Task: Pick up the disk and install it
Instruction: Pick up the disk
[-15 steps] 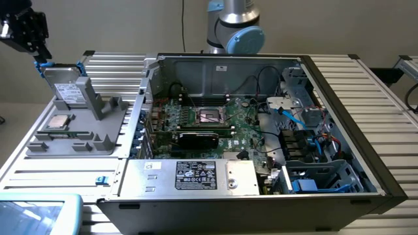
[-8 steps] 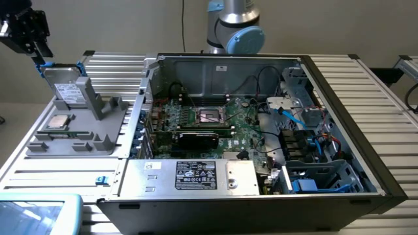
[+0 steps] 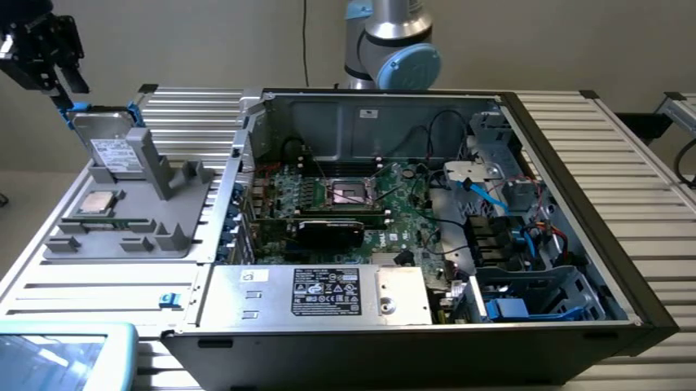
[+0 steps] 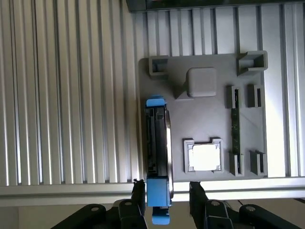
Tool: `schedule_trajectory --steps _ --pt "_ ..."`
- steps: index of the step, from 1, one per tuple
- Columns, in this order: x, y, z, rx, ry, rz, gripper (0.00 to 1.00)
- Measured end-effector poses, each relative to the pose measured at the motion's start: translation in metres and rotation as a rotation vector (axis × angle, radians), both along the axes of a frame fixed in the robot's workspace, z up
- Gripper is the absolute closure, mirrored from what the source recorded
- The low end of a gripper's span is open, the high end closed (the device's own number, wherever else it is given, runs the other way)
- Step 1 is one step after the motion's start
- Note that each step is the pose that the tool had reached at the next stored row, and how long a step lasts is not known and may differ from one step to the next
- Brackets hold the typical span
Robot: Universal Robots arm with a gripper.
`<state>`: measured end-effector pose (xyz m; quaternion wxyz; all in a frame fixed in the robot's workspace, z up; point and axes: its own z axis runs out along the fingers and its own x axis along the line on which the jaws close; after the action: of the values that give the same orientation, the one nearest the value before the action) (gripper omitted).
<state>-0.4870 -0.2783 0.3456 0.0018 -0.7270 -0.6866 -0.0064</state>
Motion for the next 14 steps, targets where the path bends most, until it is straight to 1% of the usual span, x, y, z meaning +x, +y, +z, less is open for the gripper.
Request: schedule_trajectory --steps 4,8,14 --pt "0.000 0.0029 -0.0029 0.0001 0.0001 0.000 0.50" --pt "-0.001 0.0068 -0.0095 0.0000 0.0004 -0.001 0.50" --pt "-0.004 0.0070 -0.0204 0.0001 0.0003 -0.003 0.50"
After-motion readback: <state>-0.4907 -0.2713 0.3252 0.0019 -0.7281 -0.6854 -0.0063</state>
